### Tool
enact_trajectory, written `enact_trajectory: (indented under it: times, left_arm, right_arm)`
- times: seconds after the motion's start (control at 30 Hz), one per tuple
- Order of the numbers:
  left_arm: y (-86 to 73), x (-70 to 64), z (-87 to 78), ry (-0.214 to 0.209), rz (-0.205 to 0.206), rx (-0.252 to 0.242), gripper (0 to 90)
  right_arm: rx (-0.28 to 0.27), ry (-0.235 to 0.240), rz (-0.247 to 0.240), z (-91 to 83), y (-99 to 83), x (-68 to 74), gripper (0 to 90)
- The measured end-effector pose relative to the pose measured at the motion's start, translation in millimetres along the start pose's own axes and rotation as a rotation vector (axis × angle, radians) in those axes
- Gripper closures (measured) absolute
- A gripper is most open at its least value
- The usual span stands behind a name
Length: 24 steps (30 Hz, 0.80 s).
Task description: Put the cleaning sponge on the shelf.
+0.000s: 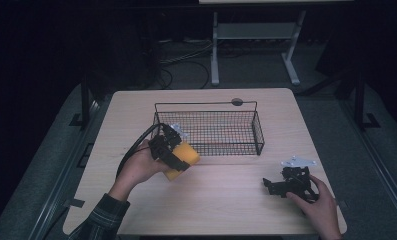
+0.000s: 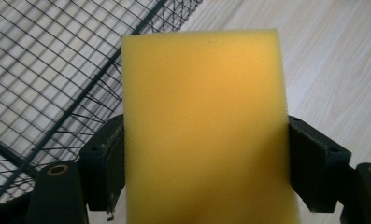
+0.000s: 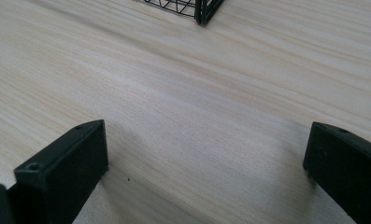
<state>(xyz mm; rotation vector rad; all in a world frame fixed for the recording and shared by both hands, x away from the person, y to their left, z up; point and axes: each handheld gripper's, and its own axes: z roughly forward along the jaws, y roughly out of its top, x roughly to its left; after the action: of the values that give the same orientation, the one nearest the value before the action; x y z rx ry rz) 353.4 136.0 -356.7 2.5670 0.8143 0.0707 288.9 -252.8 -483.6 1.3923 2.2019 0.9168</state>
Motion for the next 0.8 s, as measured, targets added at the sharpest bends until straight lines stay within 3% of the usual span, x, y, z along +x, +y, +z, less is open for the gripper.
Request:
enact_trajectory:
  times: [0.8]
  left_arm:
    - [24.4, 34.0, -25.5, 0.042, -0.029, -0.008, 23.5]
  right_arm:
    - [0.0, 0.0, 0.001, 0.0, 0.0, 0.1, 0.0]
